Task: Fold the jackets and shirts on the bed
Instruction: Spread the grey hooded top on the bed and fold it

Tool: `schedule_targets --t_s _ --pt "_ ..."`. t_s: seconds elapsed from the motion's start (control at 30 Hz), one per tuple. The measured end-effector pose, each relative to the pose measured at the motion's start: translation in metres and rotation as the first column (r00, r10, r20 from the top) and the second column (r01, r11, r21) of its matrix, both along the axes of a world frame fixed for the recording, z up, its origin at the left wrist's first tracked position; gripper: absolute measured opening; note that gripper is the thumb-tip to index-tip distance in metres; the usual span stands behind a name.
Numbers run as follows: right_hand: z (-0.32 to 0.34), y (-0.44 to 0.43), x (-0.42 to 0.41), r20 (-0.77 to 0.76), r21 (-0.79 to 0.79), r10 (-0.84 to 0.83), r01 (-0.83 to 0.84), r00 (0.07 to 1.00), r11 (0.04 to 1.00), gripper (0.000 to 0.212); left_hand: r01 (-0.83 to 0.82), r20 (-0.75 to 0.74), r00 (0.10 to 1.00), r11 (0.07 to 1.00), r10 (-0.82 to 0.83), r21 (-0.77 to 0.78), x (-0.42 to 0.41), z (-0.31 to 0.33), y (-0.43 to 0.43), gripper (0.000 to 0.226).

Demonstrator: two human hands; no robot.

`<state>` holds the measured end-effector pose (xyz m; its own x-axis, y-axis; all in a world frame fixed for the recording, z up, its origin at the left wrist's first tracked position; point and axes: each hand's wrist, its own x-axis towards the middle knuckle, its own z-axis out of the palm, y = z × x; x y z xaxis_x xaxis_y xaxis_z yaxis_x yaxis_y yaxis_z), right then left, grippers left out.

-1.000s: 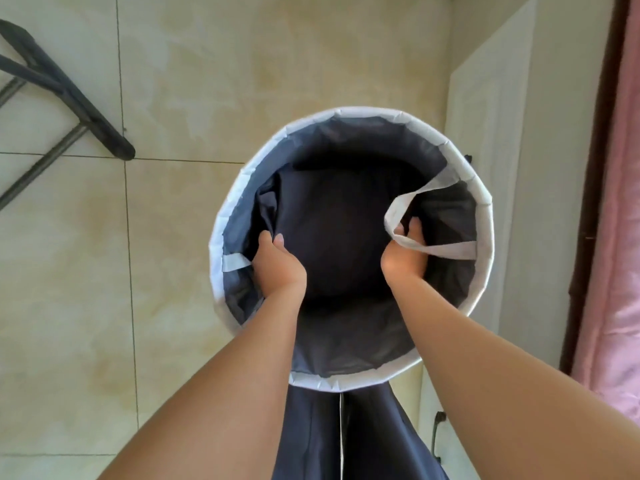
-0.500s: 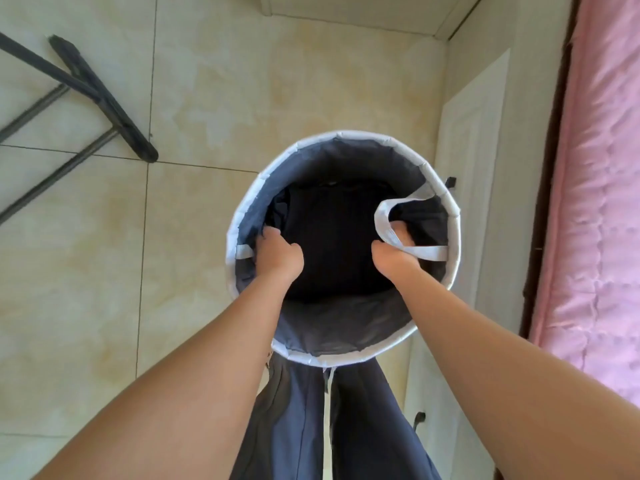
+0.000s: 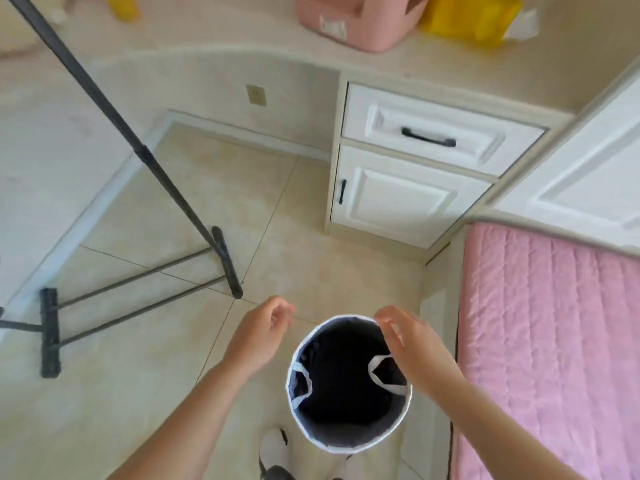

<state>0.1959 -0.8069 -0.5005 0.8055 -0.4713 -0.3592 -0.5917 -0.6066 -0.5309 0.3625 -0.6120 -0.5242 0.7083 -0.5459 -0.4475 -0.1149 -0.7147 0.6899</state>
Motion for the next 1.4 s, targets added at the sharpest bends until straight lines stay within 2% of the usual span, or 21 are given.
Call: schedule_targets --t_s 0.23,0.5,0.67,0.83,1.13,1.27,1.4 --pt "0.175 0.008 0.057 0.189 -0.223 0.283 -0.239 0.94 0.945 0.021 -0.178 0.185 0.96 0.969 0.21 -0.172 0.034 0.18 0.06 0.016" --pt "0.31 0.073 0.124 0.335 -0.225 0.412 -0.352 0.847 0.908 0.023 -0.37 0.248 0.855 0.87 0.456 -0.325 0.04 0.307 0.166 0.018" --pt "0.35 0.136 0.161 0.41 -0.252 0.486 -0.416 0.772 0.874 0.023 -0.397 0.293 0.806 0.837 0.514 -0.376 0.049 0.346 0.23 0.017" --pt "0.372 0.234 0.205 0.486 -0.231 0.513 -0.462 0.708 0.856 0.021 -0.423 0.322 0.756 0.801 0.57 -0.424 0.068 0.373 0.317 0.016" --pt "0.4 0.394 0.28 0.584 -0.152 0.479 -0.491 0.656 0.858 0.014 -0.467 0.335 0.699 0.759 0.631 -0.454 0.113 0.381 0.471 0.013" --pt "0.405 0.44 0.312 0.592 -0.137 0.474 -0.497 0.652 0.857 0.013 -0.455 0.394 0.689 0.786 0.608 -0.418 0.139 0.385 0.511 0.013" --pt "0.415 0.496 0.358 0.628 -0.081 0.444 -0.513 0.639 0.854 0.014 -0.468 0.489 0.606 0.778 0.628 -0.419 0.183 0.398 0.559 0.016"
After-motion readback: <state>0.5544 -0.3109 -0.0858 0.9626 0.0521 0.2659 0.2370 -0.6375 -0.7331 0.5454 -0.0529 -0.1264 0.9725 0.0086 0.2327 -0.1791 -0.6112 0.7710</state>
